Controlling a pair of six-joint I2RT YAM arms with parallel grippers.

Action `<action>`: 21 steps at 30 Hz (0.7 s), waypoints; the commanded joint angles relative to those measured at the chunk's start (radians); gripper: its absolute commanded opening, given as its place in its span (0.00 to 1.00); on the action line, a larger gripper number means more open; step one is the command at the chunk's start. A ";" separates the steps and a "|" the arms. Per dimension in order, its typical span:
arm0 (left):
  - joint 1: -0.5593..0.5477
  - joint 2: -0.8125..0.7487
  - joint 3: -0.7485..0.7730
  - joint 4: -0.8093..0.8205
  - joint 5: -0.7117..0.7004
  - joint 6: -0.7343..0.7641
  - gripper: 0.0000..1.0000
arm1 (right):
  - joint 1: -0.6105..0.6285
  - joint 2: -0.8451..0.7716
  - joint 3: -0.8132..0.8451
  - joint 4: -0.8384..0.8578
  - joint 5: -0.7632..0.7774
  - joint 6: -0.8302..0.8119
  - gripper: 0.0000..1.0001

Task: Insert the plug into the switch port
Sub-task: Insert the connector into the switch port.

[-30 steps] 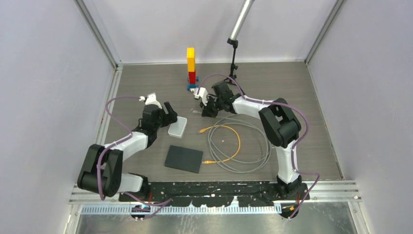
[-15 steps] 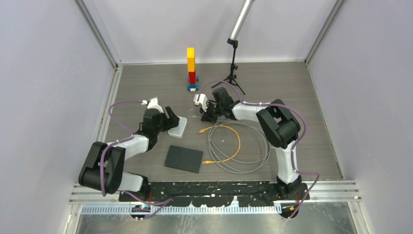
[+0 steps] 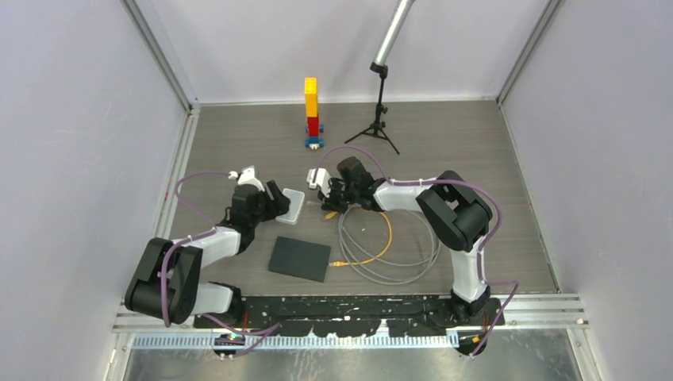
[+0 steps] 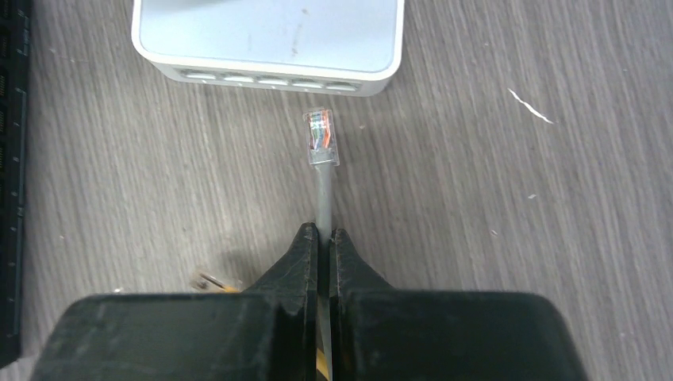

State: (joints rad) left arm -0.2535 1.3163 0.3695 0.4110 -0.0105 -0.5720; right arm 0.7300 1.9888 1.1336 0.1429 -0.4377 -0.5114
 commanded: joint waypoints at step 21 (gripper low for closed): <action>-0.027 0.030 0.077 0.028 0.018 0.038 0.63 | 0.043 0.010 0.089 -0.078 0.091 0.155 0.00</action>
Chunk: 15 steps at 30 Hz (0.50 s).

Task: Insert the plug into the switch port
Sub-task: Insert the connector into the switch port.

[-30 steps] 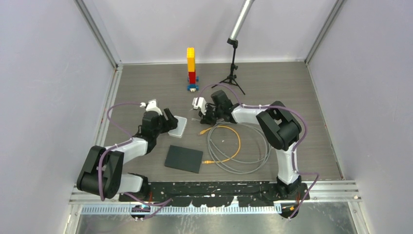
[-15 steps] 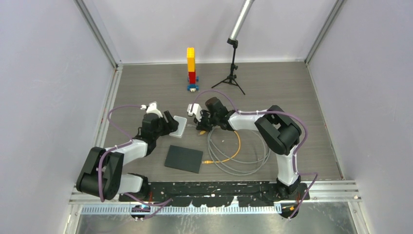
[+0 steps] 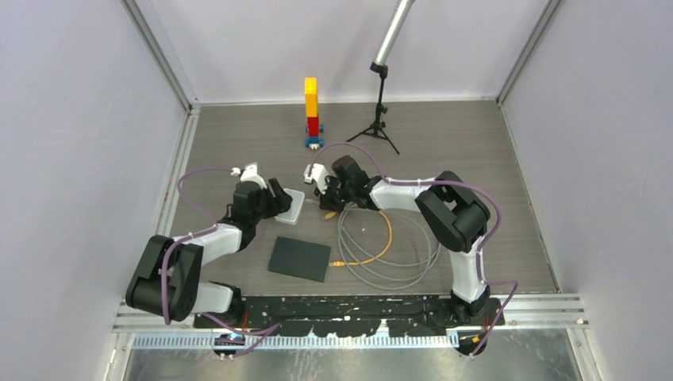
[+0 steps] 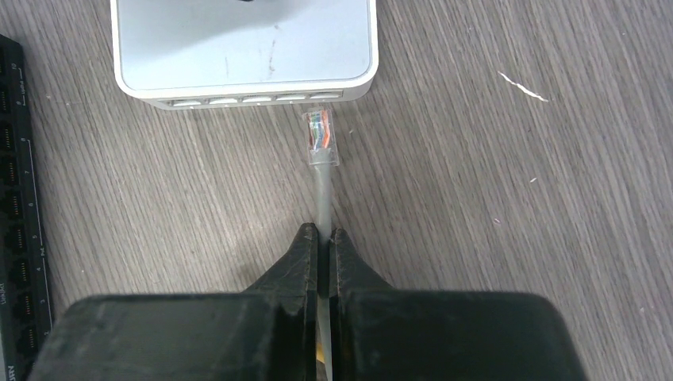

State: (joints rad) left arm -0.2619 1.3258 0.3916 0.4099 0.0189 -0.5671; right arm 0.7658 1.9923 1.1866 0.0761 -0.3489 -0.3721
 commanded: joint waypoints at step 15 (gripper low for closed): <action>-0.042 0.041 0.116 -0.176 -0.104 0.051 0.60 | 0.007 0.008 0.045 -0.055 -0.002 -0.008 0.01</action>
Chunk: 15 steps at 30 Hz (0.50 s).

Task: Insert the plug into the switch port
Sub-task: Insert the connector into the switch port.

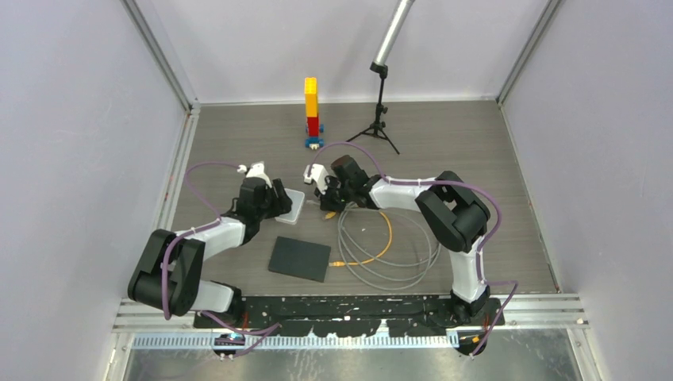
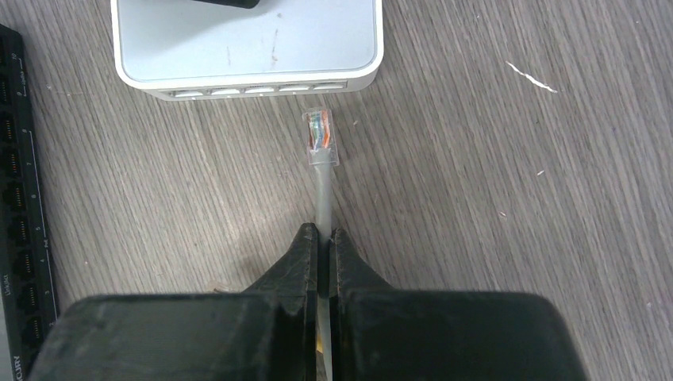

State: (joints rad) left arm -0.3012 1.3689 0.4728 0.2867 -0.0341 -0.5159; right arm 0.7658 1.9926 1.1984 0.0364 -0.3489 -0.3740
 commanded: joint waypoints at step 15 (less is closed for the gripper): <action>-0.003 0.121 0.001 0.146 0.044 -0.101 0.56 | 0.007 0.020 0.046 -0.009 -0.010 0.008 0.00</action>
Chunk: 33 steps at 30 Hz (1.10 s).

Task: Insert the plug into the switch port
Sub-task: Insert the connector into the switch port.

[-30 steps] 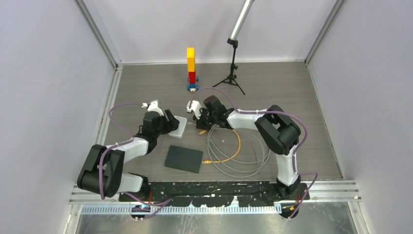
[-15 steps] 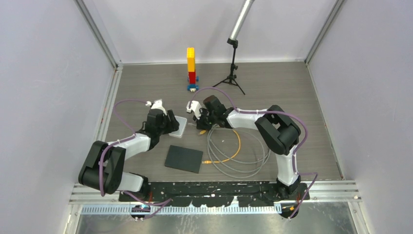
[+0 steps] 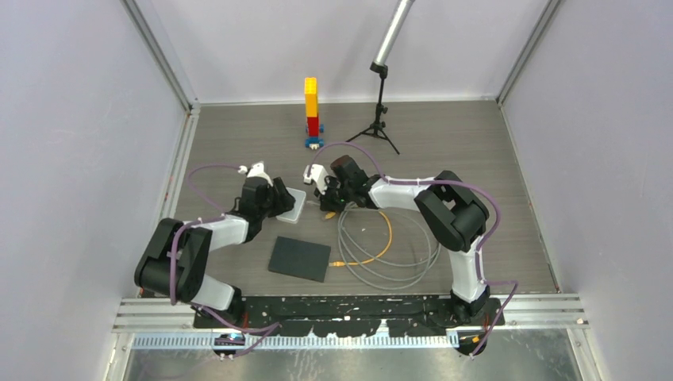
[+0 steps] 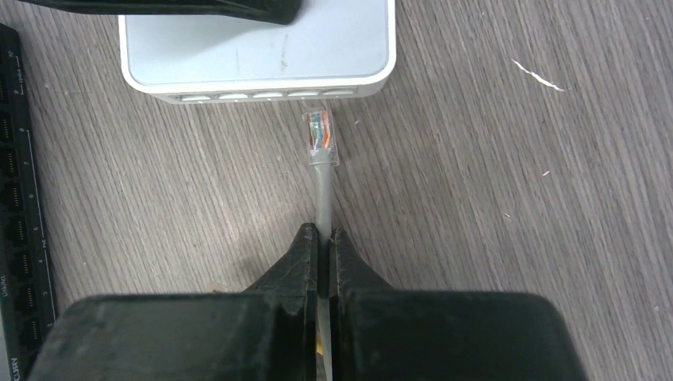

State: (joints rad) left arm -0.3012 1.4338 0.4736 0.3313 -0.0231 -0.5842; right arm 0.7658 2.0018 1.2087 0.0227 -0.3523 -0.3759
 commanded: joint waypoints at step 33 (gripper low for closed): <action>-0.003 0.082 0.009 0.111 0.050 0.010 0.56 | 0.005 0.039 0.088 -0.056 0.048 0.007 0.01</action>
State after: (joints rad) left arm -0.3008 1.5059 0.4747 0.4610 0.0200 -0.5911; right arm 0.7658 2.0335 1.2686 -0.0040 -0.2710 -0.3428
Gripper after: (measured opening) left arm 0.557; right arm 0.058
